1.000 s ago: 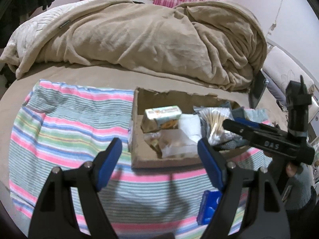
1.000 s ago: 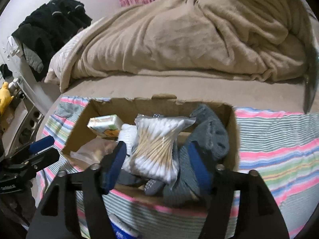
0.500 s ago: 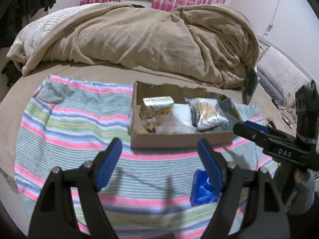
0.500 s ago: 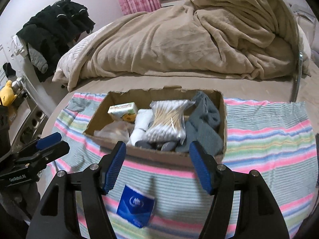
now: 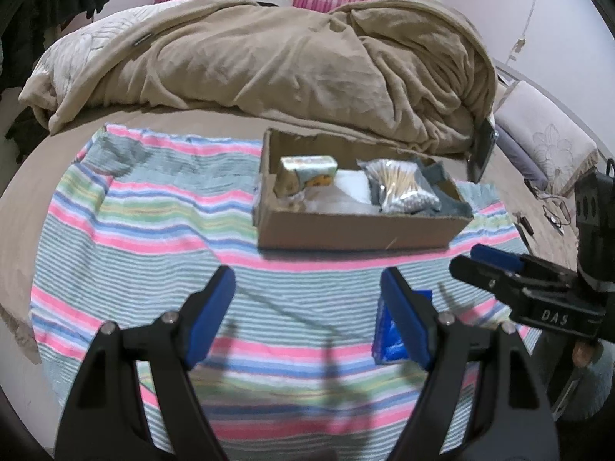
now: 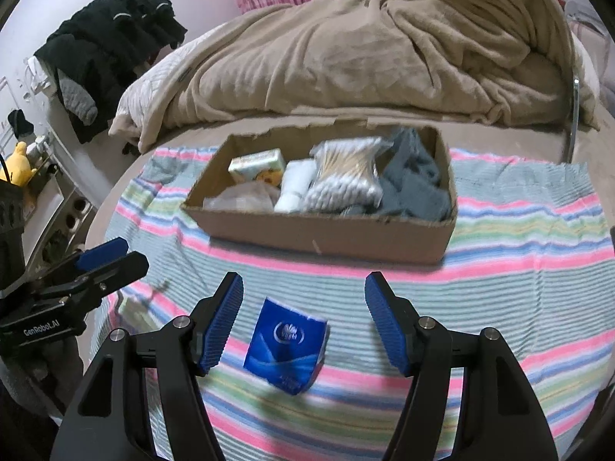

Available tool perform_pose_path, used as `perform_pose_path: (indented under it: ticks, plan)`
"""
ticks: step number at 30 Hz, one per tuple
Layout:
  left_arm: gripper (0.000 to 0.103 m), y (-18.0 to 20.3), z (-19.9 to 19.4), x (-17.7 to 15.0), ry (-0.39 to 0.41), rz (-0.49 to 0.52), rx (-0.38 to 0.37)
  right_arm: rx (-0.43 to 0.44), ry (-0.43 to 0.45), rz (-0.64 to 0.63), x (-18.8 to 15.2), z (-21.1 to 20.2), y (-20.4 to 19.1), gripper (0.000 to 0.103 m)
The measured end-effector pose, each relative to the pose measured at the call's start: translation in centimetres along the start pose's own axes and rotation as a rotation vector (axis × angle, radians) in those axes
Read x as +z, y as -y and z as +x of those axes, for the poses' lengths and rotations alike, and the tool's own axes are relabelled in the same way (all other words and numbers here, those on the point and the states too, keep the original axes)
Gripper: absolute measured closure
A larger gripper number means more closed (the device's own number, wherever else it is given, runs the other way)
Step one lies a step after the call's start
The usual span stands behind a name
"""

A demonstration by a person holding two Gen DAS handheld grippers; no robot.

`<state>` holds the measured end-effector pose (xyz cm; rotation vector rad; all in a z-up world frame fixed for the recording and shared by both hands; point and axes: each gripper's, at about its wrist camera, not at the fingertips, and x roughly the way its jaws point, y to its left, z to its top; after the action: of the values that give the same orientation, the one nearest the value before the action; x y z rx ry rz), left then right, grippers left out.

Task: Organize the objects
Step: 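Grasp the blue Vinda tissue pack with the right gripper and lift it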

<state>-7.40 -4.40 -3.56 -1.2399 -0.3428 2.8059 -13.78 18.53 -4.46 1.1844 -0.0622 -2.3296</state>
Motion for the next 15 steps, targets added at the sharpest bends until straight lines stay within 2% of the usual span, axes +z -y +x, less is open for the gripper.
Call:
perform_pose_path:
  ticks: [15]
  plan:
    - [0.024, -1.4, 0.9, -2.8, -0.053, -0.014, 0.015, -0.003, -0.110, -0.001, -3.2, 3.1, -1.6, 0.034]
